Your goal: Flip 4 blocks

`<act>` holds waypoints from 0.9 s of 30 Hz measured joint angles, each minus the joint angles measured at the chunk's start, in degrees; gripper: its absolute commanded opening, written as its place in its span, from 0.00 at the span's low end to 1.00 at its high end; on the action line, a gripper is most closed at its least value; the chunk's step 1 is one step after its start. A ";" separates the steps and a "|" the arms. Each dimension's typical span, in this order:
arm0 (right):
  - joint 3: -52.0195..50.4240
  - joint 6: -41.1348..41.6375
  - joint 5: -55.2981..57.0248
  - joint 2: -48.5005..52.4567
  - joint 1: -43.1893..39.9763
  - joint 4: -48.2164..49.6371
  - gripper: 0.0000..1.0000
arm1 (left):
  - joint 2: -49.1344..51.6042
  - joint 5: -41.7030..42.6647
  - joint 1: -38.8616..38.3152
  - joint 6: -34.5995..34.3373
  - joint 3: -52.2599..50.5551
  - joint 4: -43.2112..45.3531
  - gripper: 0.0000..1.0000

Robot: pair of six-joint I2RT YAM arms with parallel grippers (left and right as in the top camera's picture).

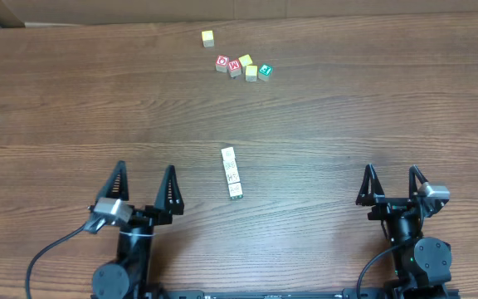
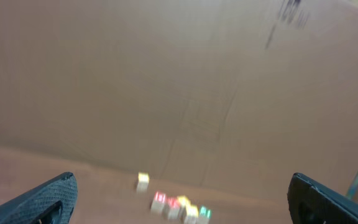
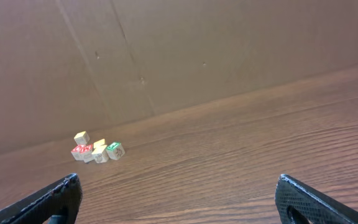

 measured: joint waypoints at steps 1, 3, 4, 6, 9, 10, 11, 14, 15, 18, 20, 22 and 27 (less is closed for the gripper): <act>0.00 0.00 0.02 0.00 0.00 -0.02 1.00 | 0.00 0.04 0.00 0.00 -0.72 -0.55 1.00; 0.00 0.00 -0.02 0.00 0.00 -0.02 1.00 | -0.02 0.04 0.00 -0.02 -1.53 -2.71 1.00; 0.00 0.02 0.00 0.00 0.00 0.02 1.00 | -0.02 0.04 0.00 -0.02 -1.75 -4.50 1.00; 0.00 0.00 0.00 0.00 0.00 -0.02 1.00 | -0.04 0.02 0.00 0.17 -1.95 -8.33 1.00; 0.00 0.02 0.00 0.00 0.00 -0.04 1.00 | -0.13 0.00 0.00 1.42 -2.14 -13.53 1.00; 0.00 0.00 0.00 0.00 0.00 0.02 1.00 | -0.11 0.00 0.00 2.21 -2.16 -15.80 1.00; 0.00 0.02 0.00 0.00 0.00 0.04 1.00 | -0.11 0.00 0.00 3.19 -2.19 -17.51 1.00; 0.00 0.00 0.00 0.00 0.00 0.00 1.00 | -0.11 0.00 0.00 6.60 -2.19 -17.53 1.00; 0.00 0.02 0.00 0.00 0.00 0.00 1.00 | -0.11 0.00 0.00 7.58 -2.19 -17.53 1.00; 0.00 0.02 0.00 0.00 0.00 -0.02 1.00 | -0.13 0.00 0.00 9.75 -2.19 -17.53 1.00; 0.00 0.00 0.00 0.00 0.00 0.00 1.00 | -0.13 0.00 0.00 10.56 -2.19 -17.53 1.00; 0.00 0.02 0.00 0.00 0.00 0.00 1.00 | -0.13 0.00 0.00 11.17 -2.19 -17.53 1.00; 0.00 0.02 0.00 0.00 0.00 0.00 1.00 | -0.13 0.00 0.00 11.65 -2.19 -17.53 1.00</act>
